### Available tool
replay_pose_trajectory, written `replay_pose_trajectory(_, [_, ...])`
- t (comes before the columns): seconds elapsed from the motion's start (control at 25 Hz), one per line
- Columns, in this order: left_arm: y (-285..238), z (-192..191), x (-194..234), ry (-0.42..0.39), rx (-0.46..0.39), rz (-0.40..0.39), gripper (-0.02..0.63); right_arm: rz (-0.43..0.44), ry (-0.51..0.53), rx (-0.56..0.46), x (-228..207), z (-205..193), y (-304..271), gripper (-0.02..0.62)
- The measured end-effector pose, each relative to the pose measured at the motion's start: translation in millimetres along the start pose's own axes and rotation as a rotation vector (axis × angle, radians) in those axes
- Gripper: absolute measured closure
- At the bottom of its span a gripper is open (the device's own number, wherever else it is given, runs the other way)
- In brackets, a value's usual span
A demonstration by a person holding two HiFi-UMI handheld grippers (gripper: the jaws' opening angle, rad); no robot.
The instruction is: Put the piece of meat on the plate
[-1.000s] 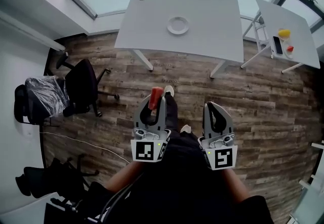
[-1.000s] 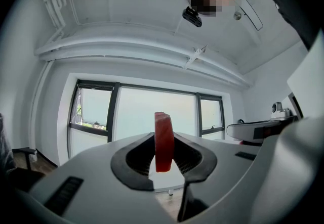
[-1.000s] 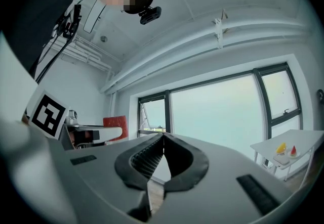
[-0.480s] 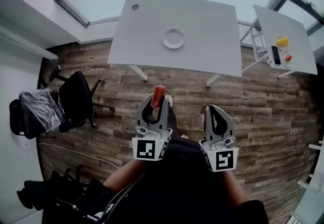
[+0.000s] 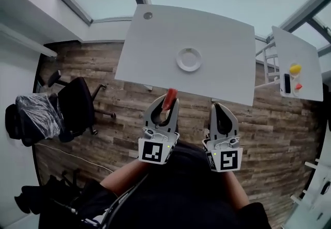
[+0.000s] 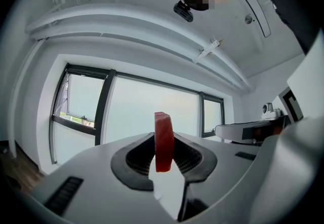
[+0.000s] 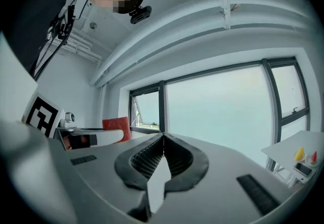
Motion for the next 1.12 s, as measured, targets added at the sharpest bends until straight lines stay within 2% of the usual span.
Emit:
replay_pose_trajectory(0.2, [-30, 4, 41, 0.009, 0.013, 0.005, 0.509, -0.012, 0.008, 0.027, 4, 2, -54, 0.591])
replay_pose_trajectory(0.44, [-57, 3, 72, 0.017, 0.01, -0.055, 0.509, -0.017, 0.037, 0.025, 2, 5, -109, 0.591])
replay_pose_trajectory(0.6, [-60, 1, 89, 0.046, 0.018, -0.036, 0.509, 0.002, 0.065, 0.017, 5, 10, -132, 0.591])
replay_pose_trajectory(0.88, [-73, -15, 95, 0.1, 0.057, 0.016, 0.509, 0.014, 0.065, 0.039, 1, 6, -138, 0.591])
replay_pose_trajectory(1.12, [-107, -24, 75, 0.052, 0.113, -0.075, 0.509, 0.039, 0.037, 0.035, -18, 5, -154, 0.591])
Point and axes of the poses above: the fingertips, and each gripper's own axes: y backward along the fingers, x to its left, z out of its top, the point moved 8 cm from there along y, backward along the fingers
